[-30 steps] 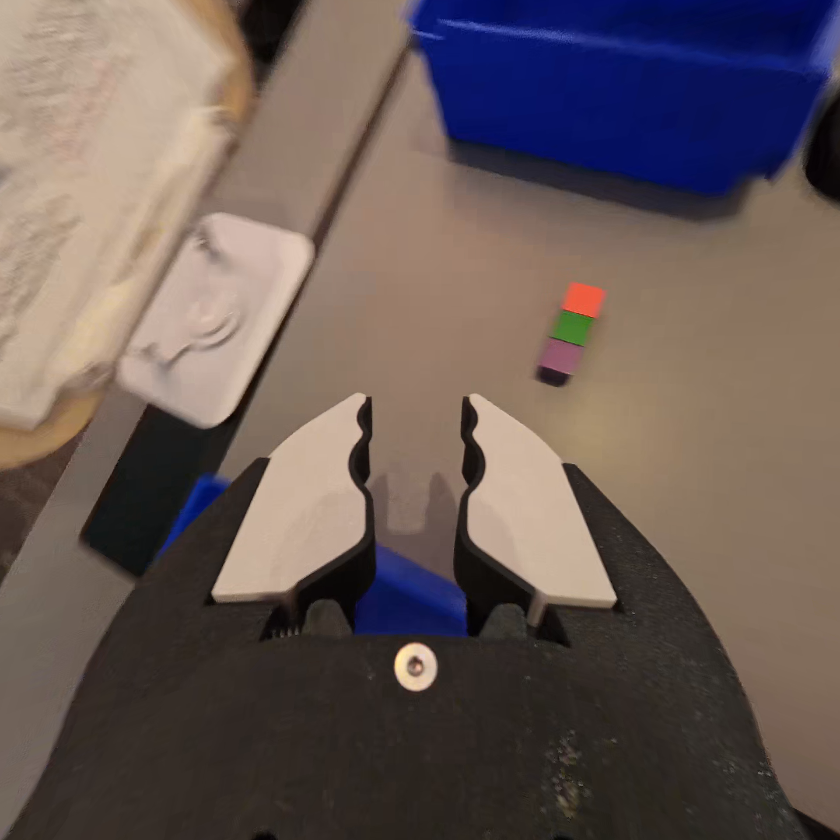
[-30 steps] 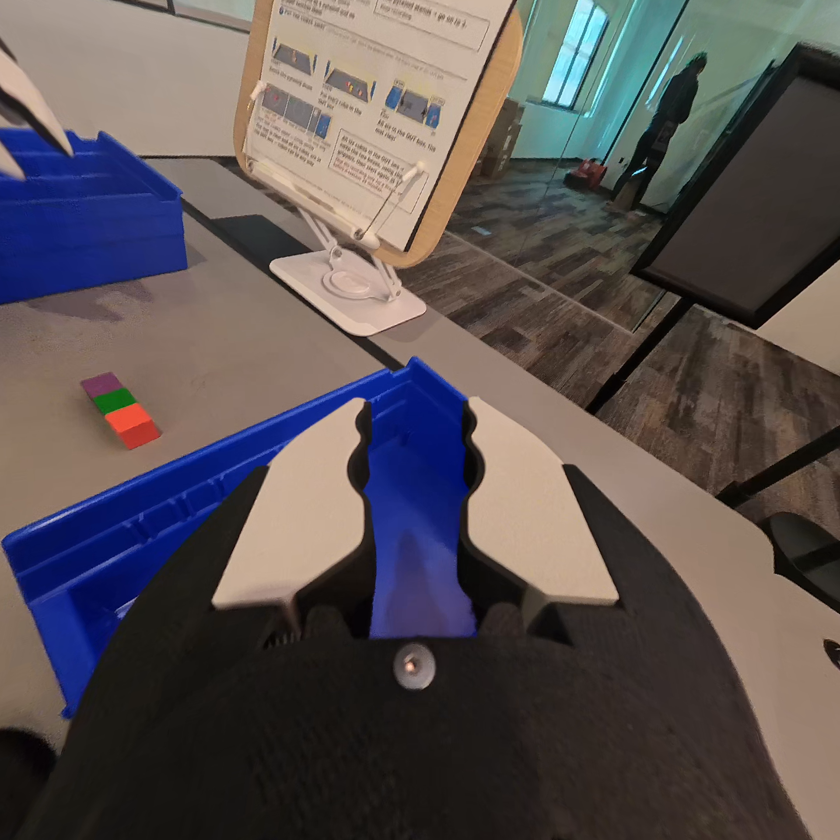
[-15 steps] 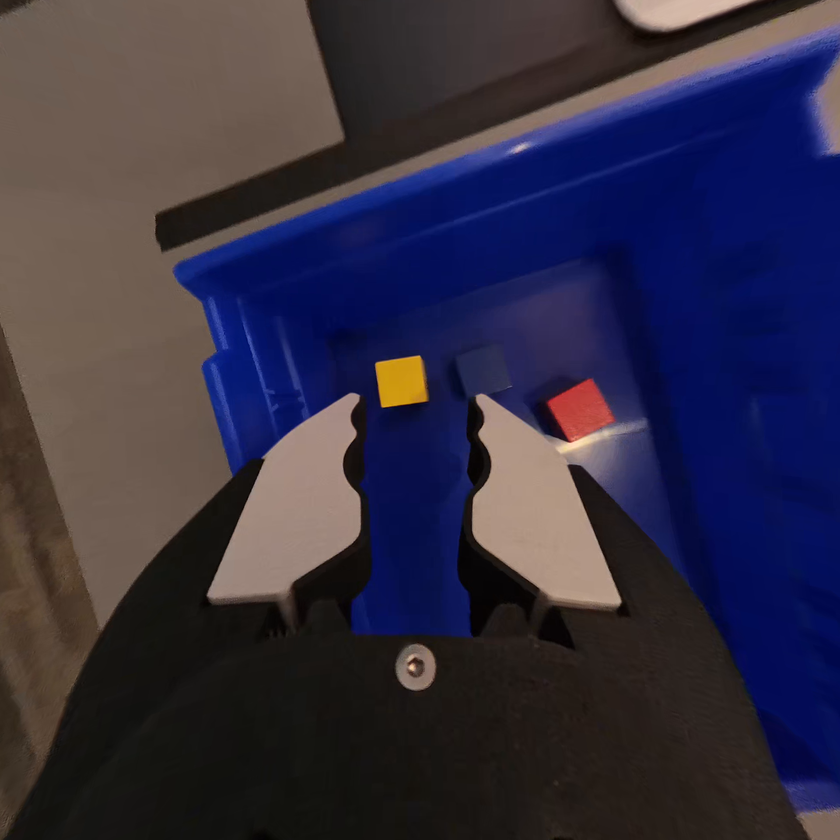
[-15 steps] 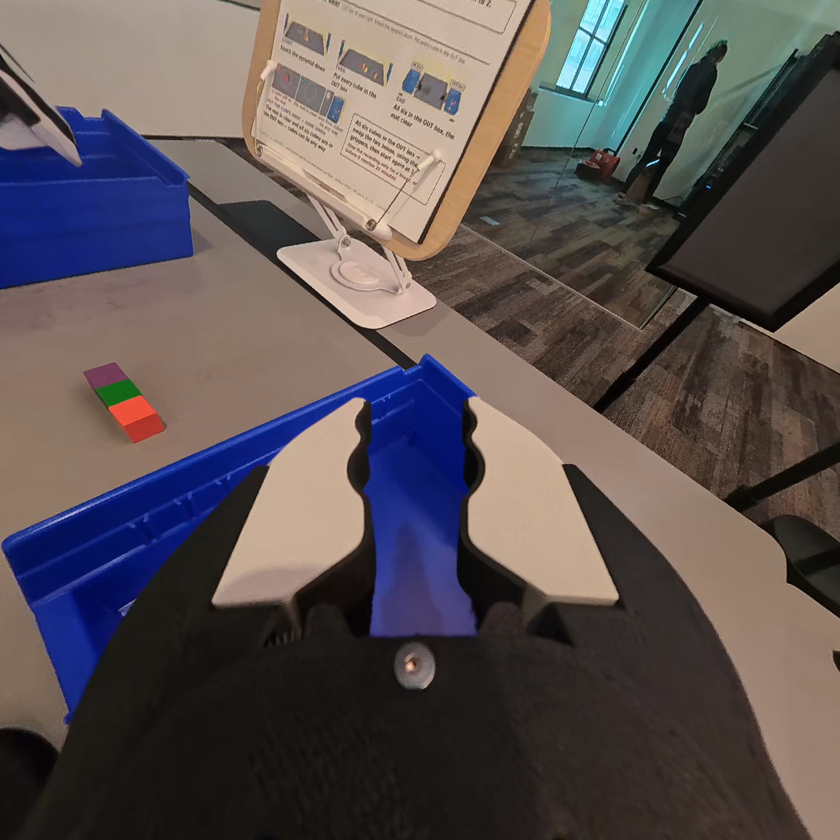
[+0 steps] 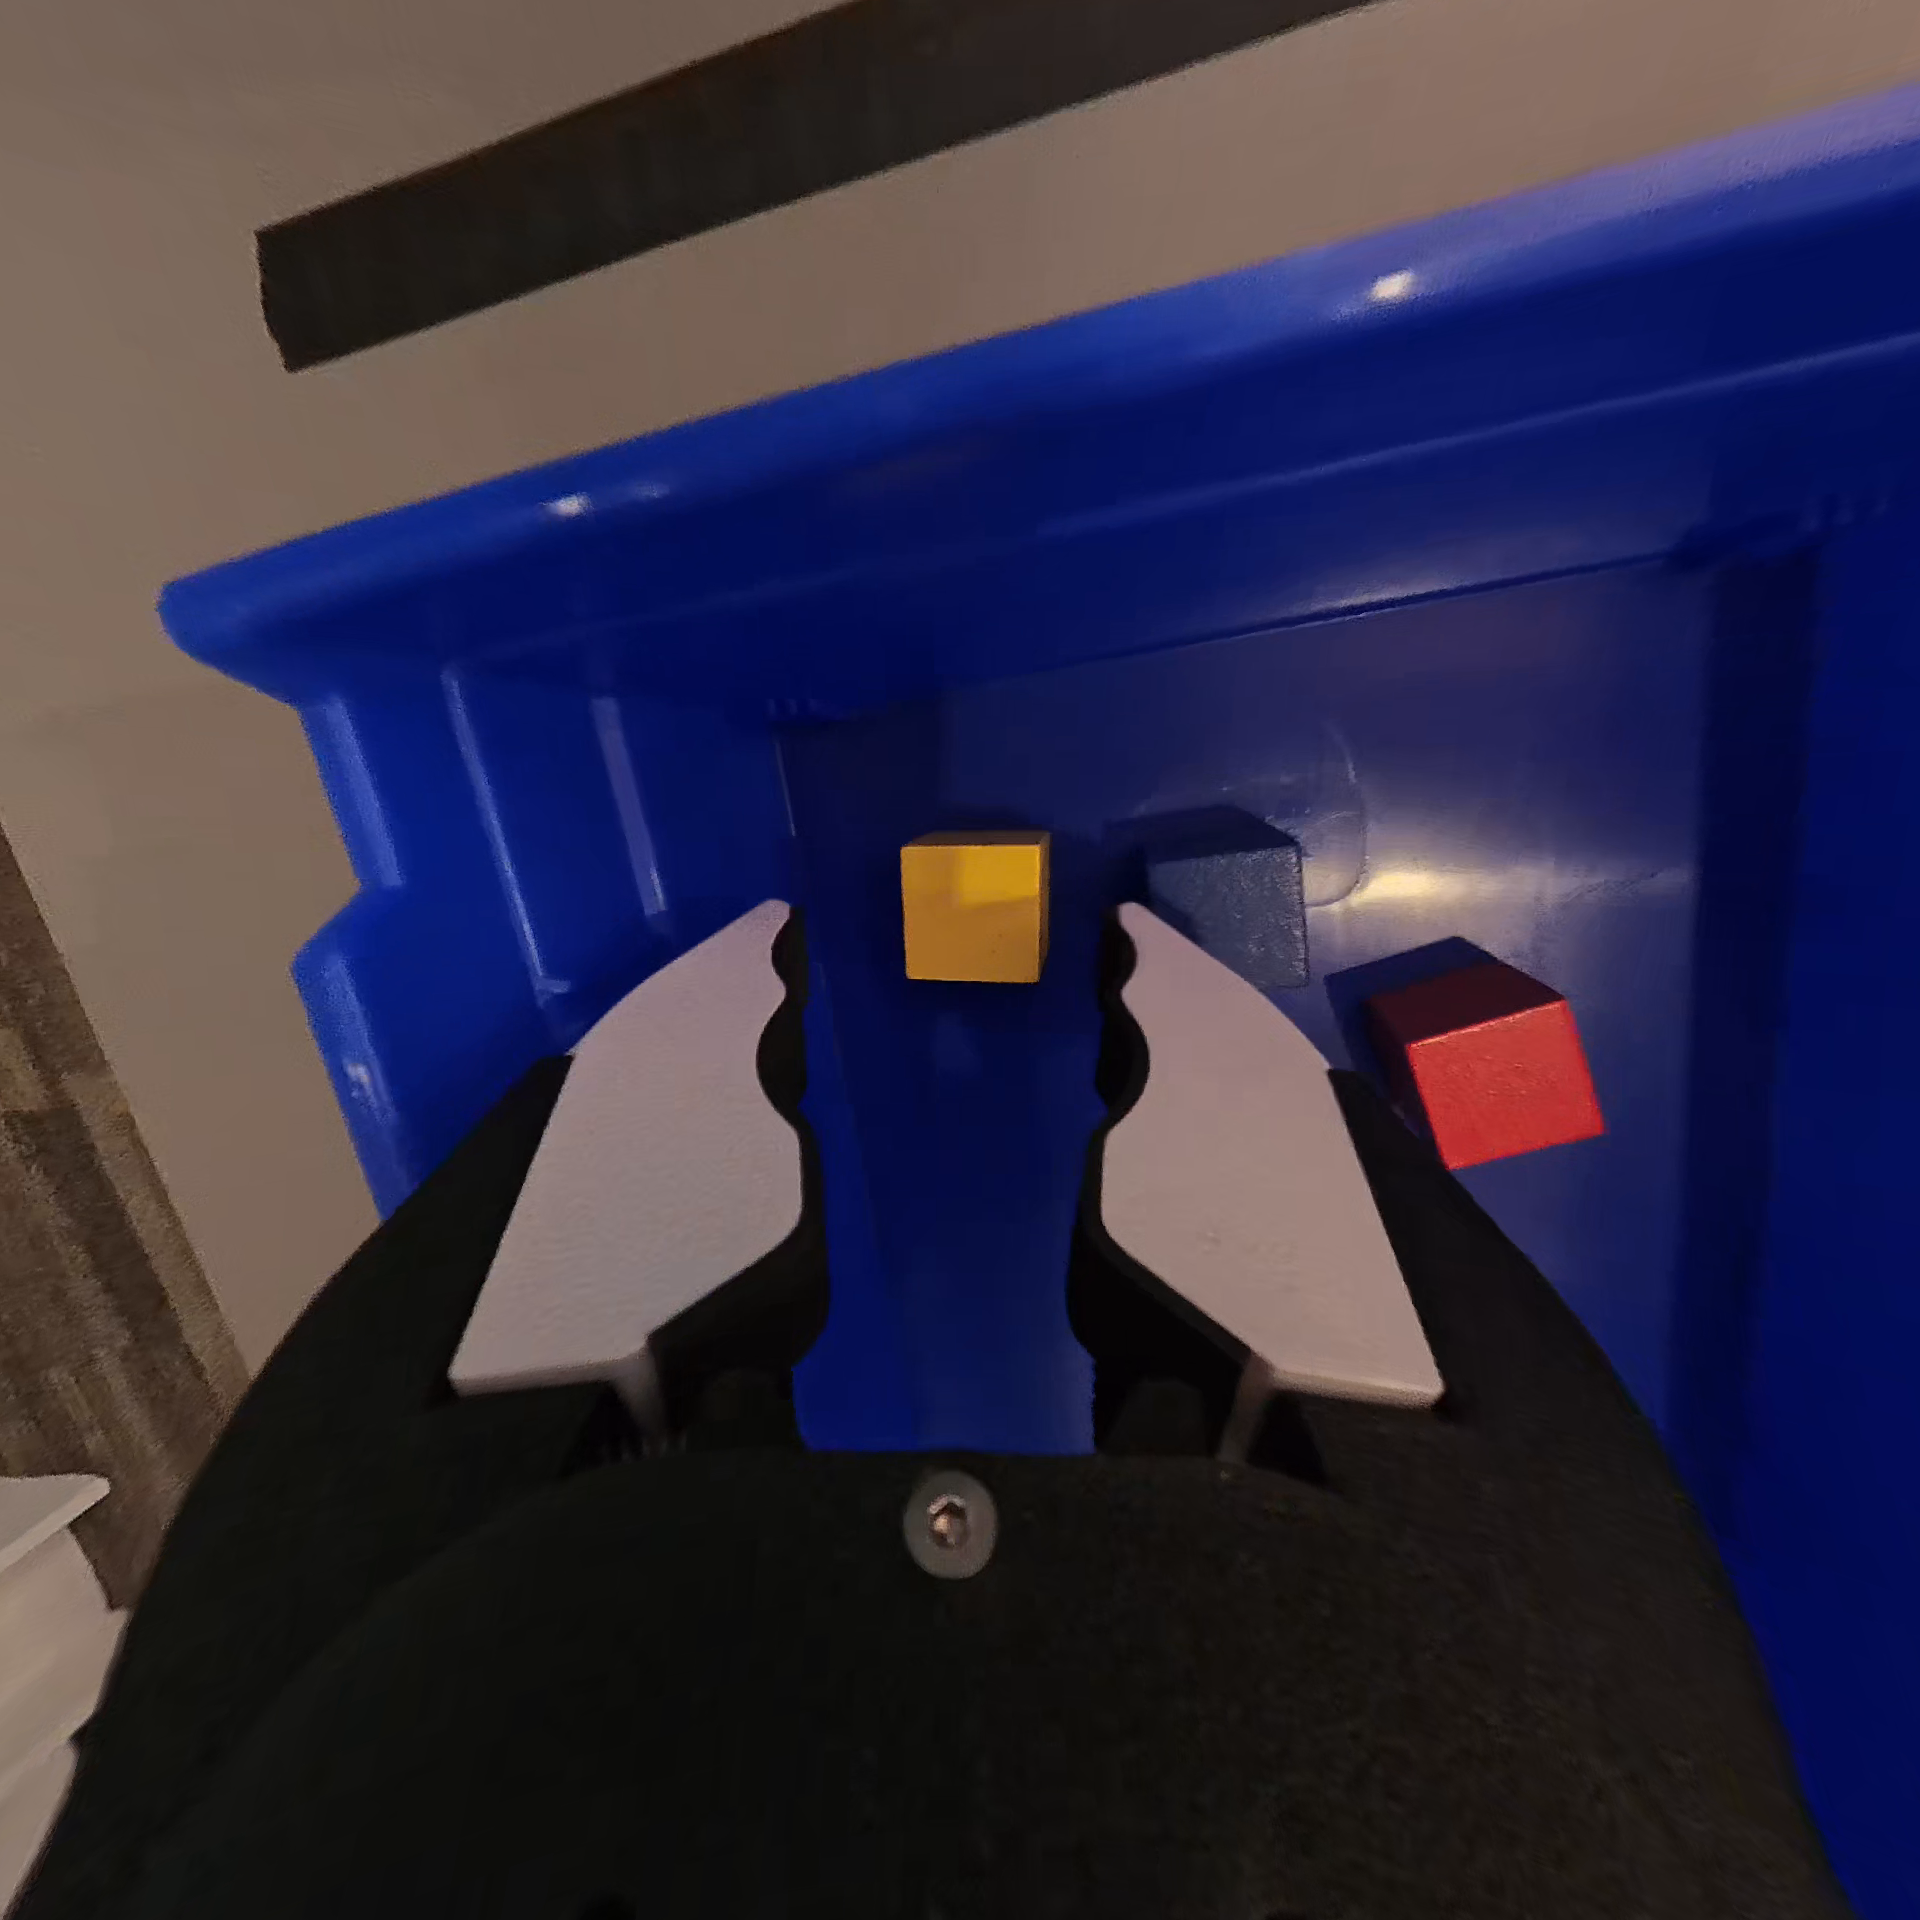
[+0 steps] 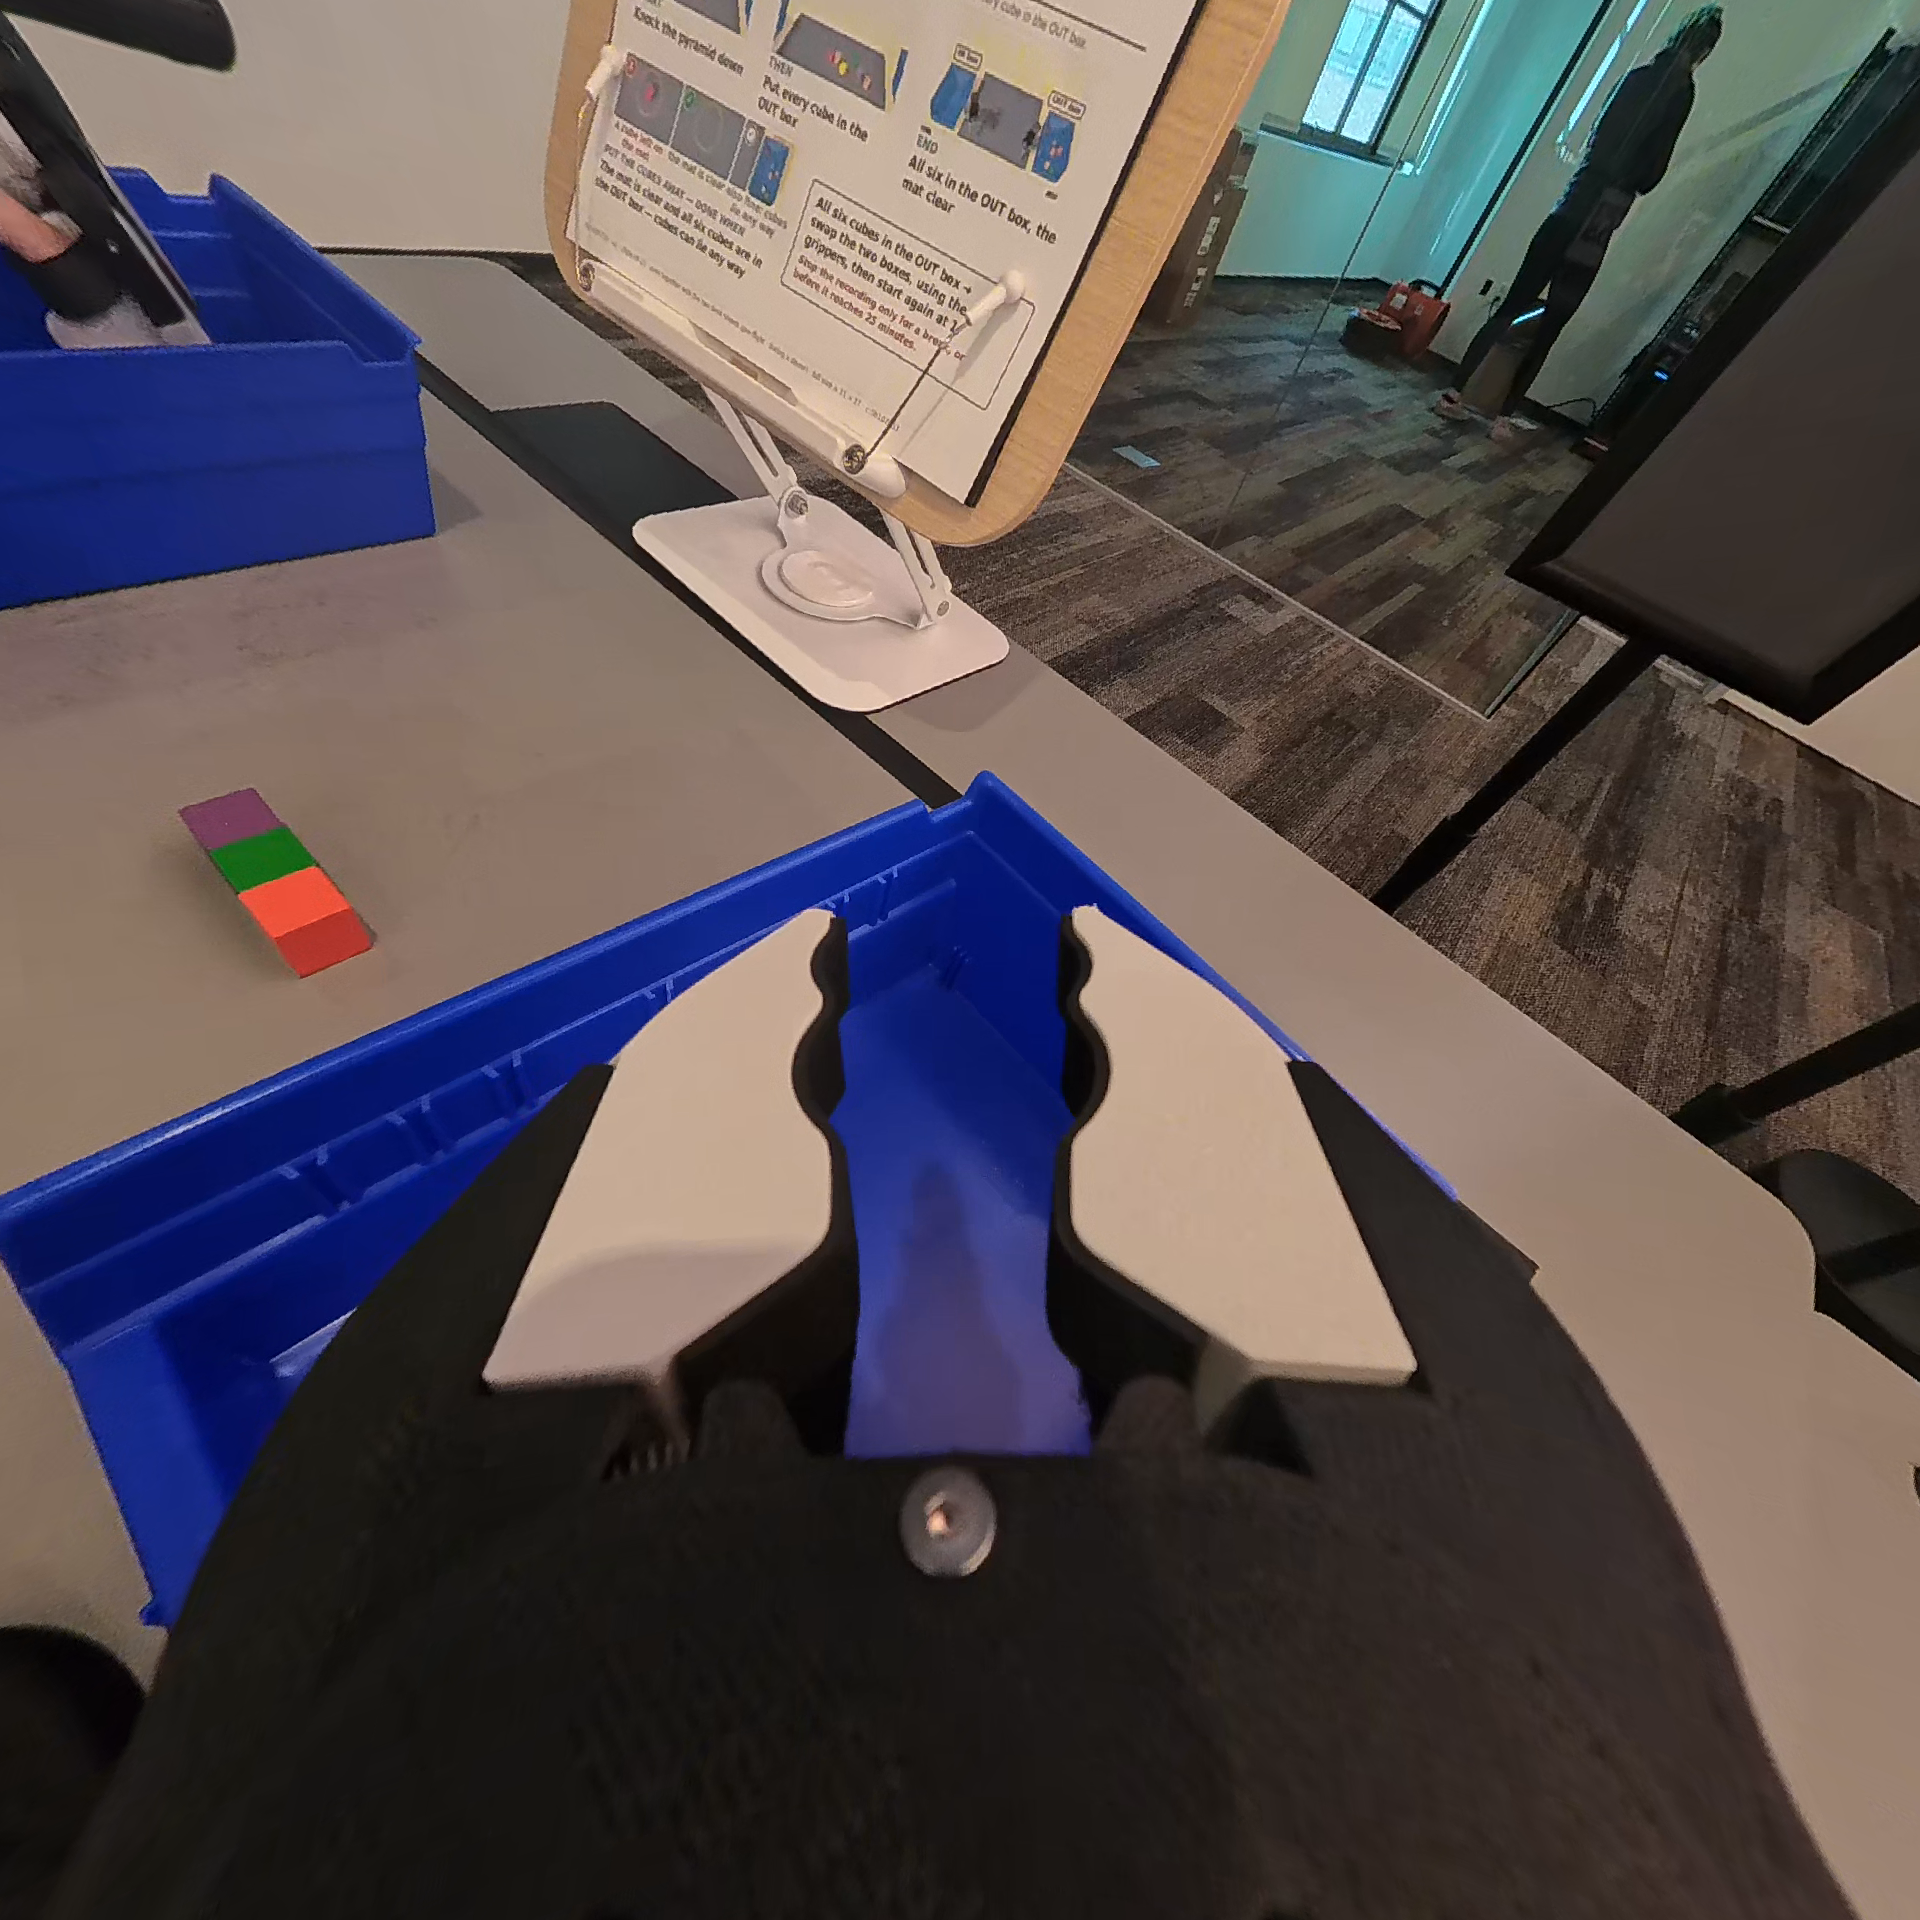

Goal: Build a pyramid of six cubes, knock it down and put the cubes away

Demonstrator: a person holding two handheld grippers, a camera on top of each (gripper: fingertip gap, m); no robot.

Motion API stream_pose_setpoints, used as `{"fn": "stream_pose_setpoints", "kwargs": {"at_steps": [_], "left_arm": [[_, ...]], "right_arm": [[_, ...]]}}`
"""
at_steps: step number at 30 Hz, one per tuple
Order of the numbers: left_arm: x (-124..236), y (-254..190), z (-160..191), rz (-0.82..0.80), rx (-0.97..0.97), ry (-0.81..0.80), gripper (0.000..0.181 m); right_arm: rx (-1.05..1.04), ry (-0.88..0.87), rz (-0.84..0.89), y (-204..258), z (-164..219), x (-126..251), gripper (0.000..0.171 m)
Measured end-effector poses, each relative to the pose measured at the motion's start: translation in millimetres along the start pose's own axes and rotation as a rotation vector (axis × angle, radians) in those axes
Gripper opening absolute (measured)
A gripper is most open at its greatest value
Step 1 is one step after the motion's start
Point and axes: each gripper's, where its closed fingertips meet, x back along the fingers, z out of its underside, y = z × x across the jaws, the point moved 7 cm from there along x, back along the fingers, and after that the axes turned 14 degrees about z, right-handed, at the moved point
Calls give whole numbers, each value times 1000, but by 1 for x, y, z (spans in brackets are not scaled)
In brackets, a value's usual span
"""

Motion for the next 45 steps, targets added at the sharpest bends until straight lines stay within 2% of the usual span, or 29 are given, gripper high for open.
{"fn": "stream_pose_setpoints", "kwargs": {"at_steps": [7,10,11,14,17,21,24,26,28,30,32,36,39,41,45], "left_arm": [[-9,0,0,-11,-19,34,50],[-15,0,2,21,0,58,40],[-16,0,2,22,6,61,31],[-13,1,3,28,-2,47,28],[2,1,2,6,-31,28,28],[58,-7,-10,-53,-119,-92,28],[111,-54,-21,82,-250,-246,28],[135,-112,-21,276,-408,-316,28],[143,-176,-10,451,-589,-307,28],[135,-235,7,528,-785,-259,28],[114,-281,25,539,-970,-176,28],[64,-335,45,431,-1240,-24,28],[37,-353,50,404,-1309,95,28],[27,-359,47,367,-1335,112,28],[16,-366,41,393,-1299,135,28]], "right_arm": [[7,13,-8,1,1,-2,39],[7,14,-9,1,2,-2,39],[7,14,-8,1,2,-1,39],[-1,8,-6,-1,2,0,39],[-6,8,-6,-2,3,1,39],[-6,7,-2,-2,3,2,39],[-3,-5,0,-2,0,3,39],[0,-9,1,-2,-2,4,39],[4,-8,-1,-1,-2,3,39],[8,-5,-4,0,-2,3,39],[12,-5,-6,1,-3,3,38],[10,-18,-16,2,-5,6,38],[4,-22,-24,1,-4,7,38],[1,-21,-24,0,-4,8,38],[-11,-35,-22,-4,-4,12,38]]}}
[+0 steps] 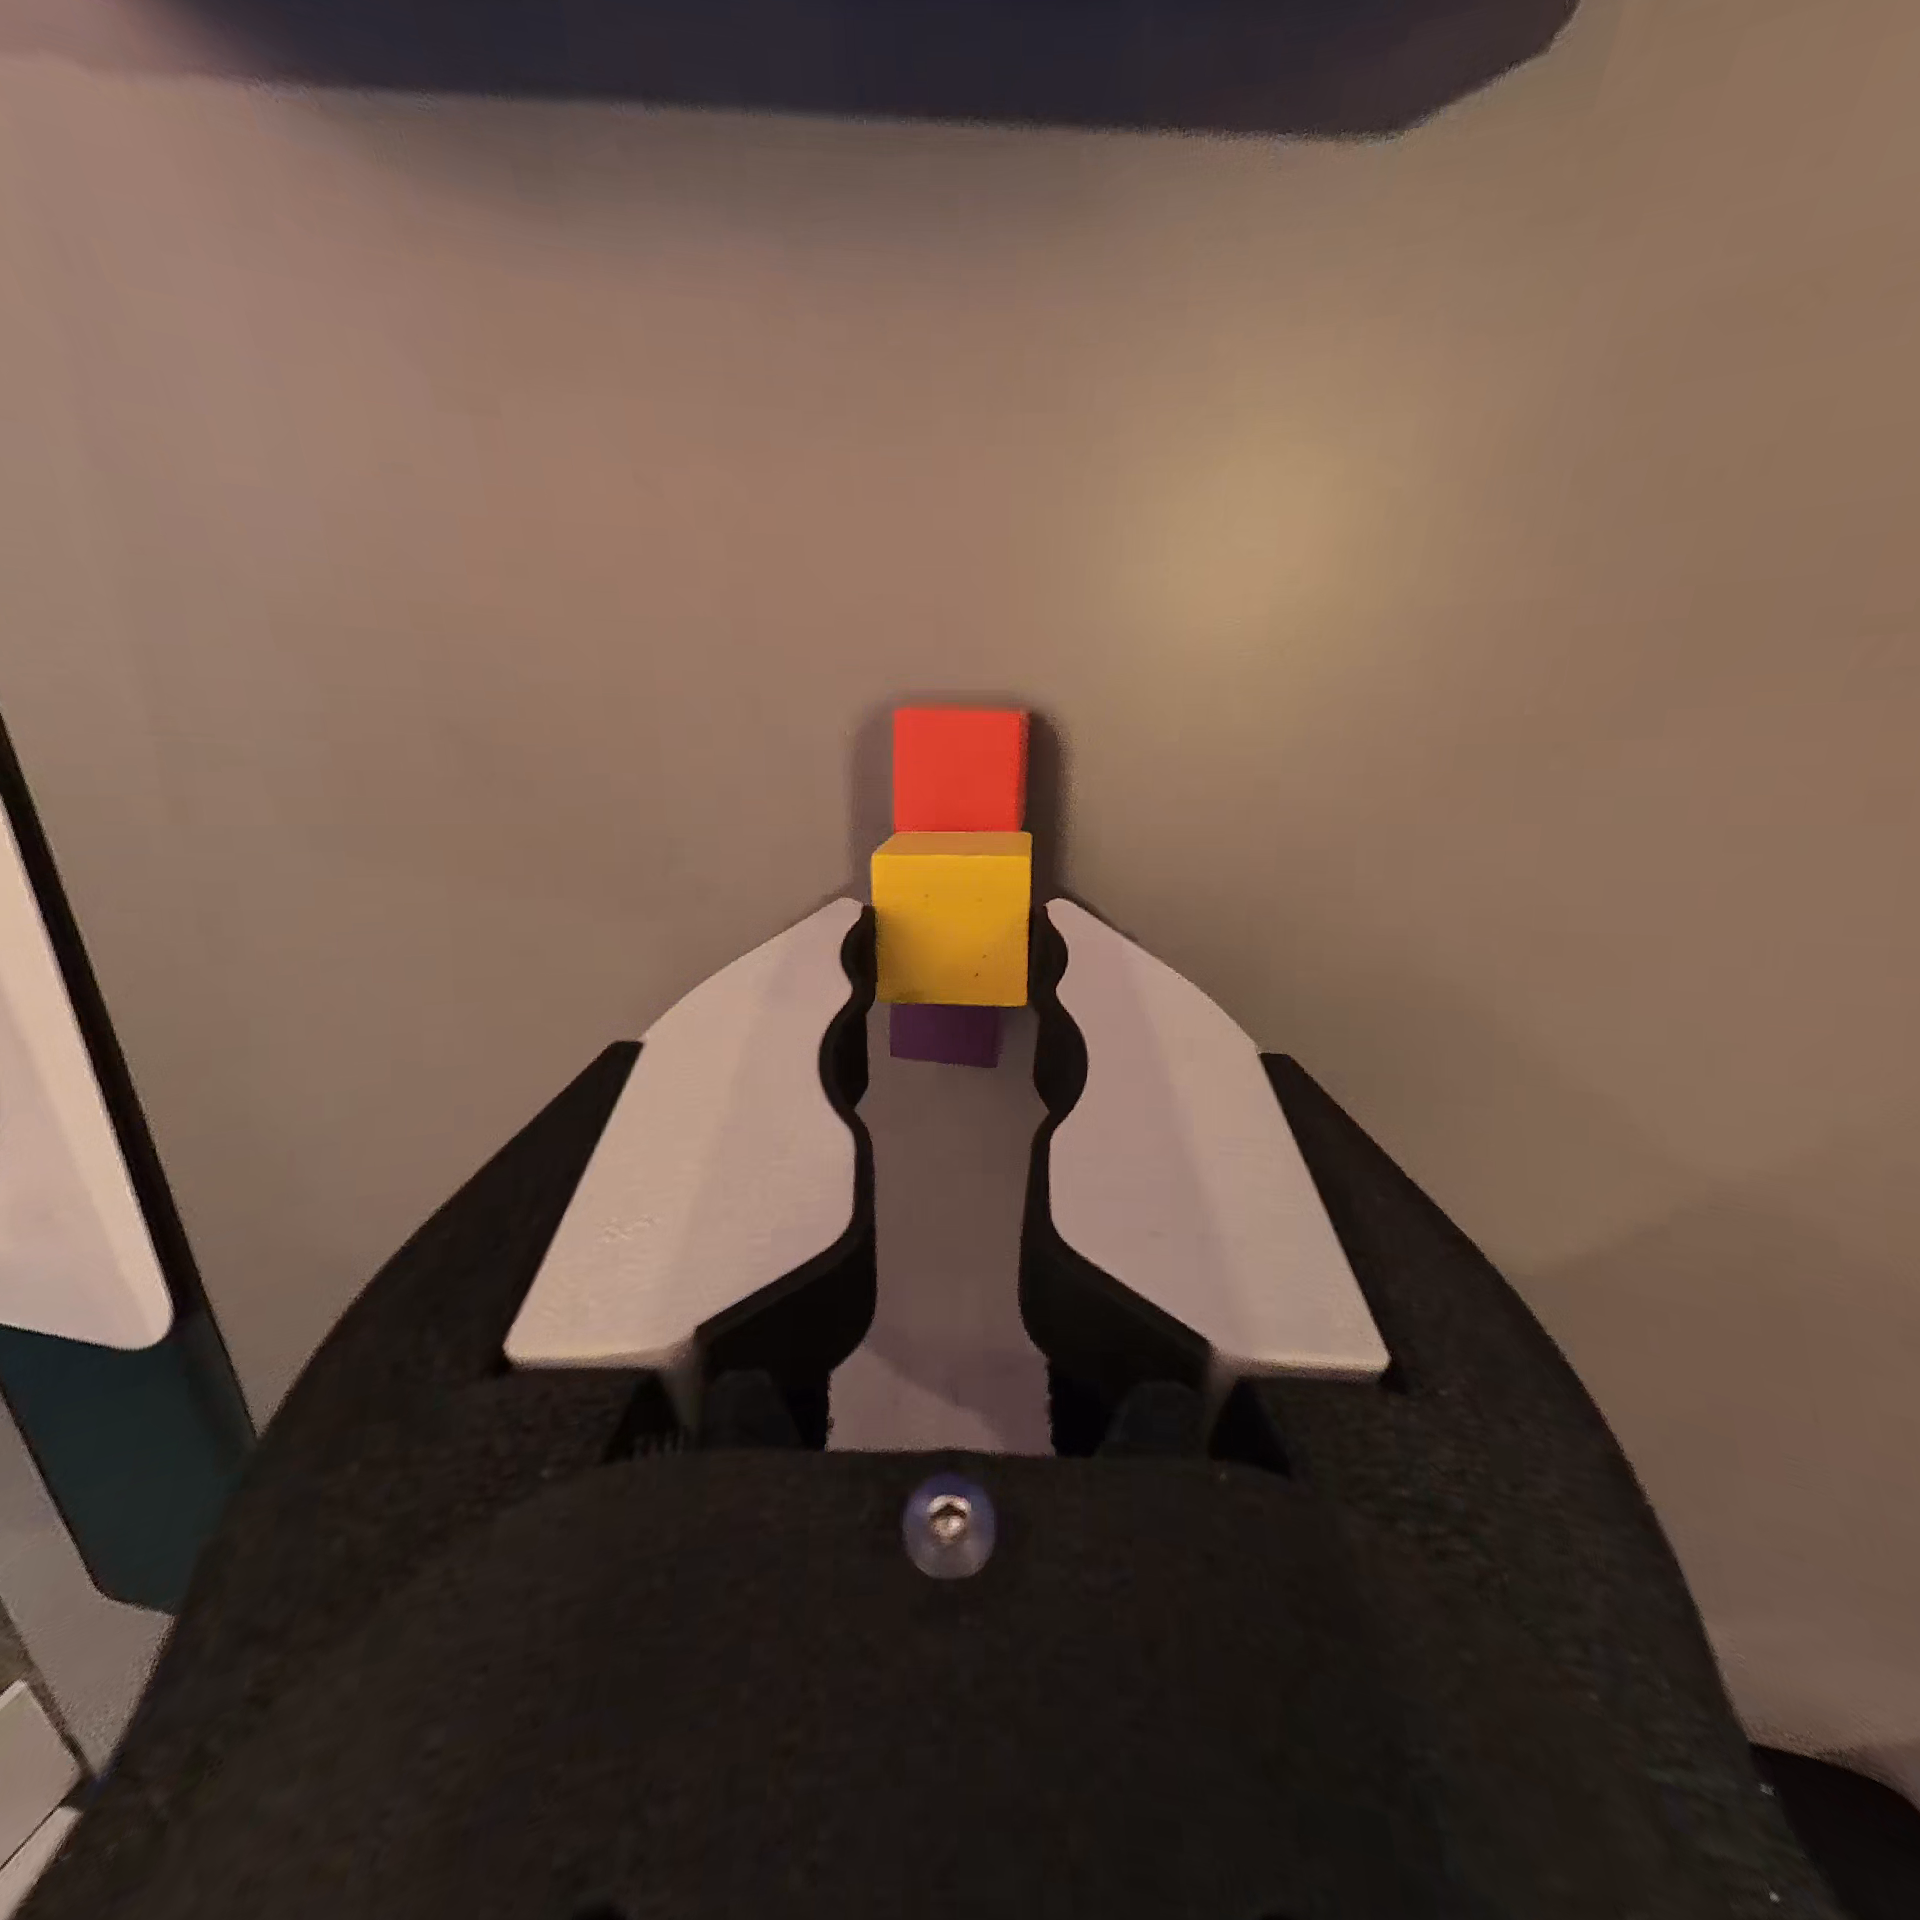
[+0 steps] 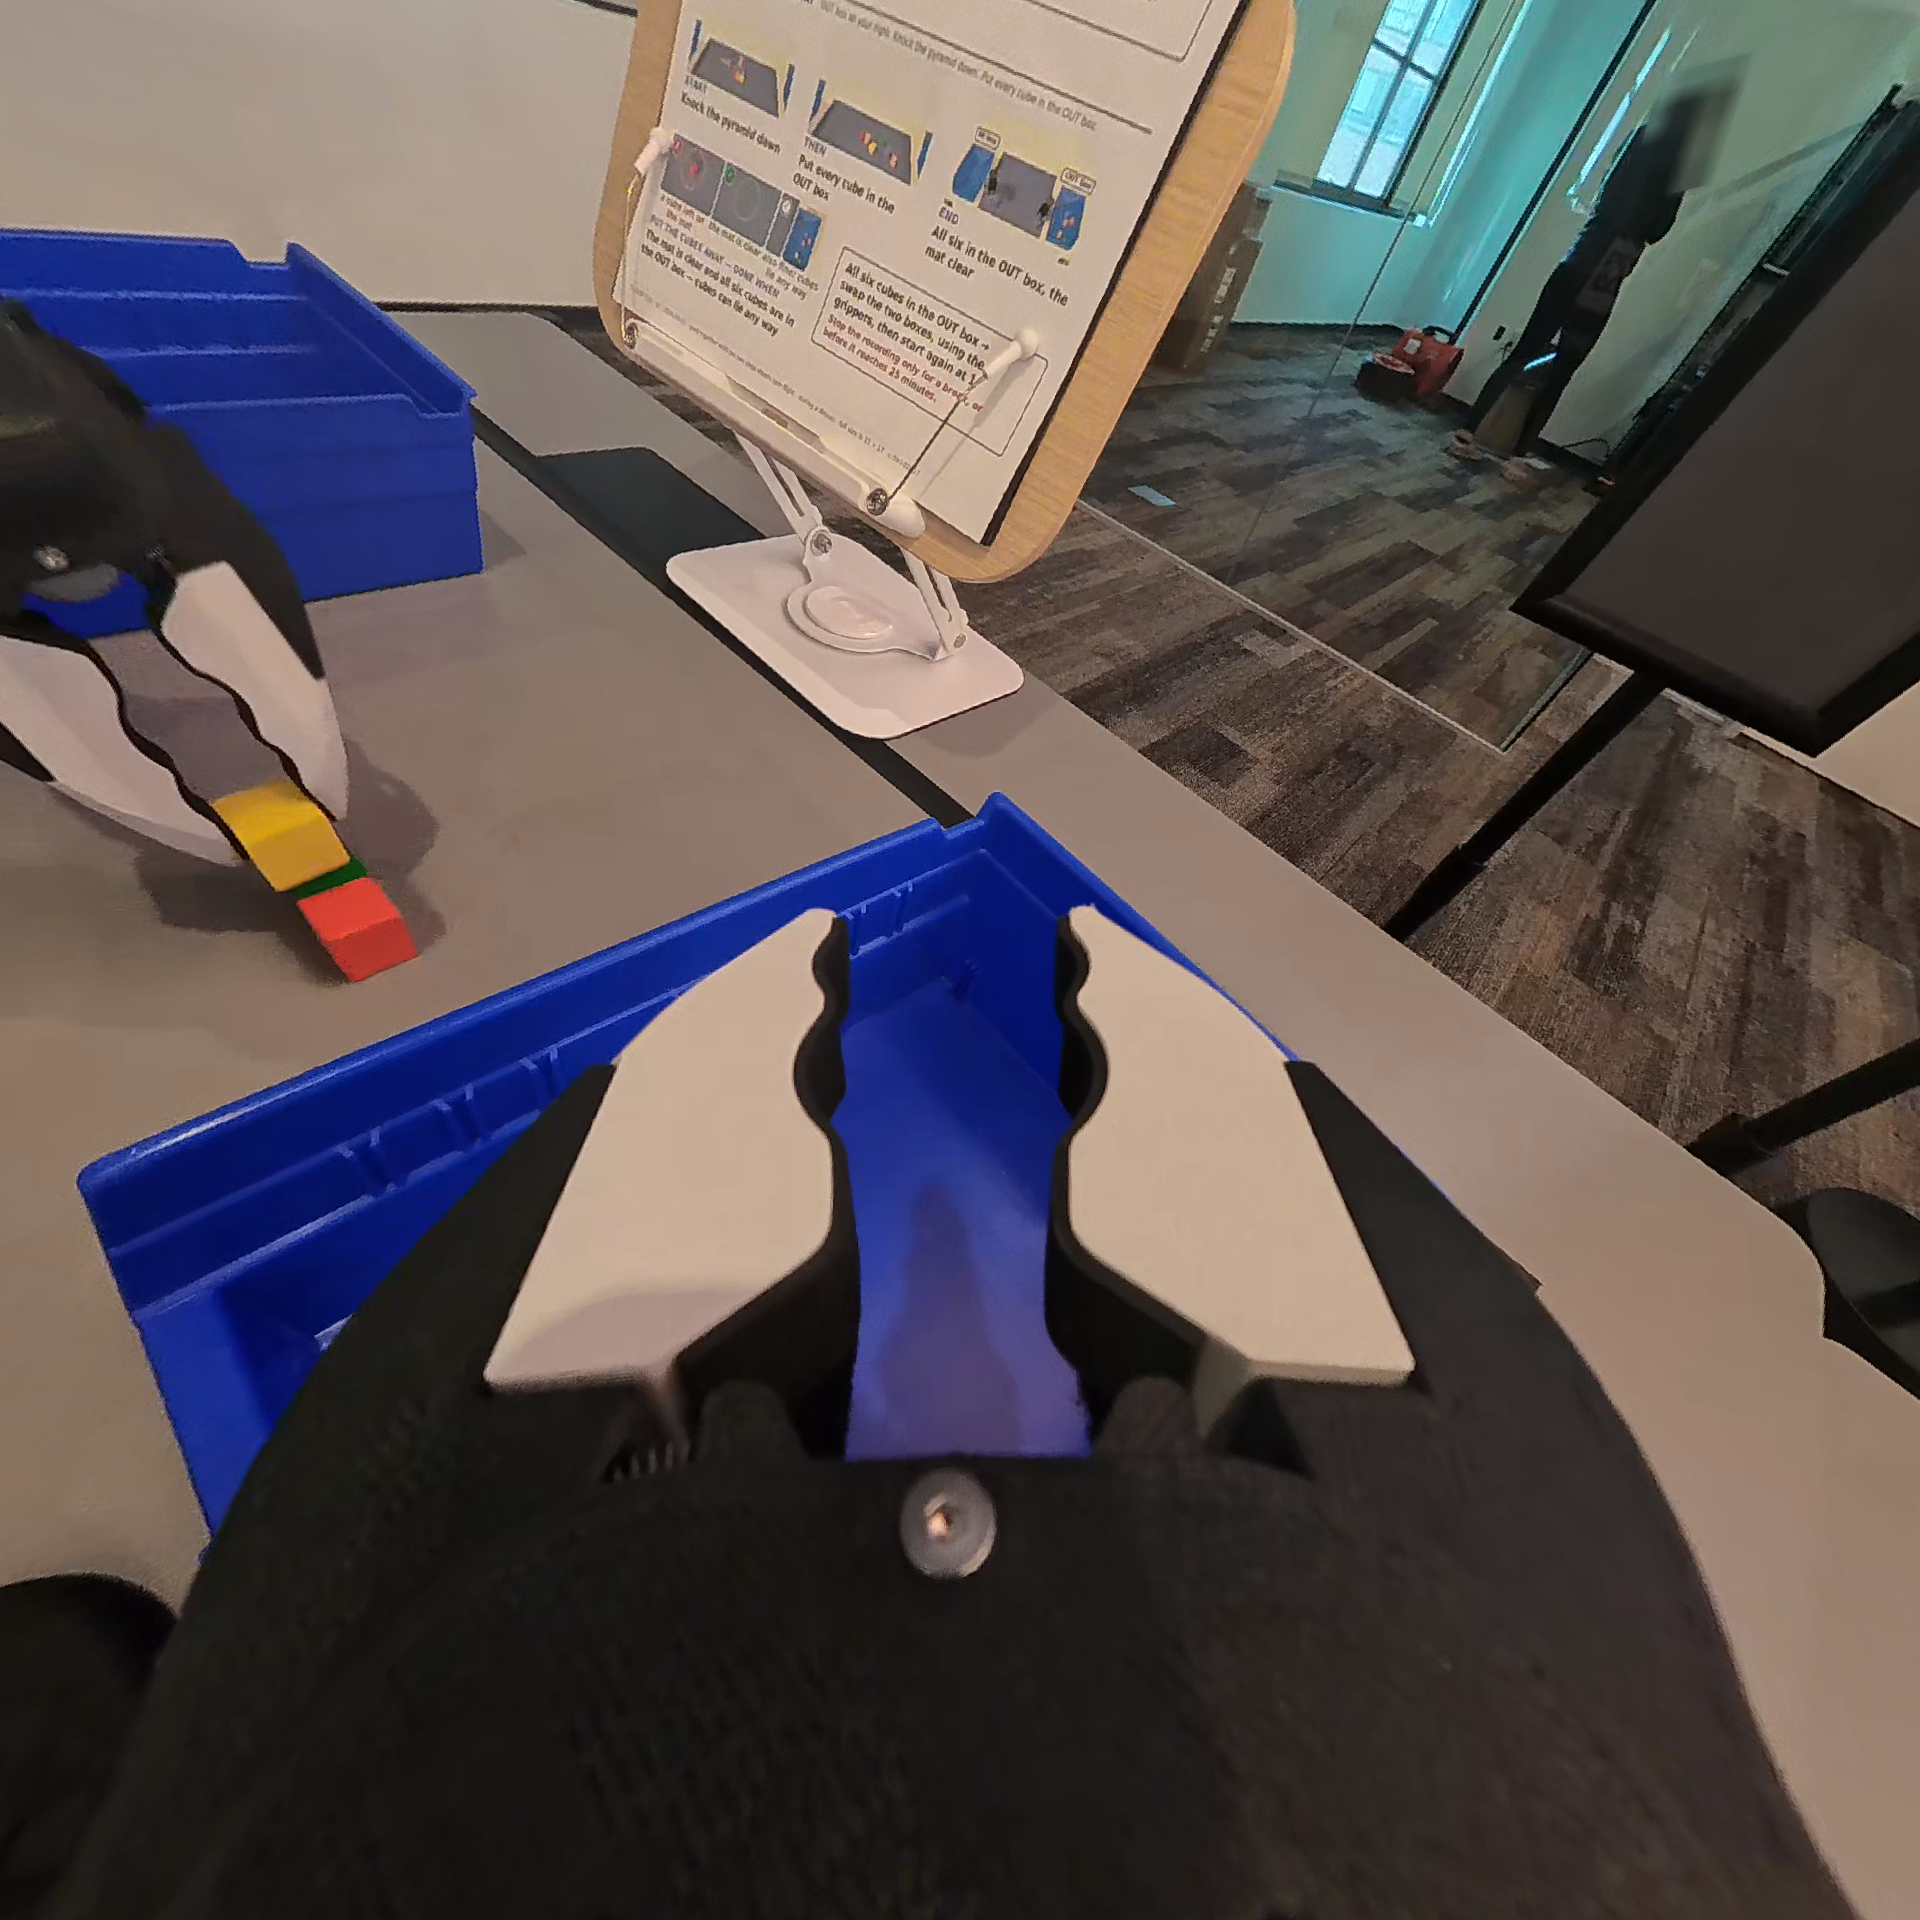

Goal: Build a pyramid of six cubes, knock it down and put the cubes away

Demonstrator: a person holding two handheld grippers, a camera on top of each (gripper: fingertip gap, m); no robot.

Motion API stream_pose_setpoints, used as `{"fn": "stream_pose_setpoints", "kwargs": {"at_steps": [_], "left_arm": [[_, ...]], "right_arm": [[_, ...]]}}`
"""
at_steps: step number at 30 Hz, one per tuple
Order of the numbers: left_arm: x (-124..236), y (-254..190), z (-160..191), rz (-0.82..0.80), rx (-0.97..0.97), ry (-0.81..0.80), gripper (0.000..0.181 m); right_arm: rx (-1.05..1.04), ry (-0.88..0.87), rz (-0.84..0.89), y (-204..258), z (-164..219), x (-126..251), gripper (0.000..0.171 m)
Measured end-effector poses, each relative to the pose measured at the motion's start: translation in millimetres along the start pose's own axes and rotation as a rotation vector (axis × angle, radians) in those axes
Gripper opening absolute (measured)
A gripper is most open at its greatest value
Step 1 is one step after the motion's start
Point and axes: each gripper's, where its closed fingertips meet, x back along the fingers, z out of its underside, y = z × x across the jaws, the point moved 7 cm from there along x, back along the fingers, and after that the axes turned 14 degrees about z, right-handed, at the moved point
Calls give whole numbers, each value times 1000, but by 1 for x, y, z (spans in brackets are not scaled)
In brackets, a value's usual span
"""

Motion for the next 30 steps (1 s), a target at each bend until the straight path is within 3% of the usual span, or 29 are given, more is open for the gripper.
{"fn": "stream_pose_setpoints", "kwargs": {"at_steps": [27,30], "left_arm": [[-13,9,-3,41,-3,-5,28],[-12,10,-4,23,1,-16,46]], "right_arm": [[-36,-13,-2,-7,4,2,38],[-36,-9,-8,-6,4,1,38]]}}
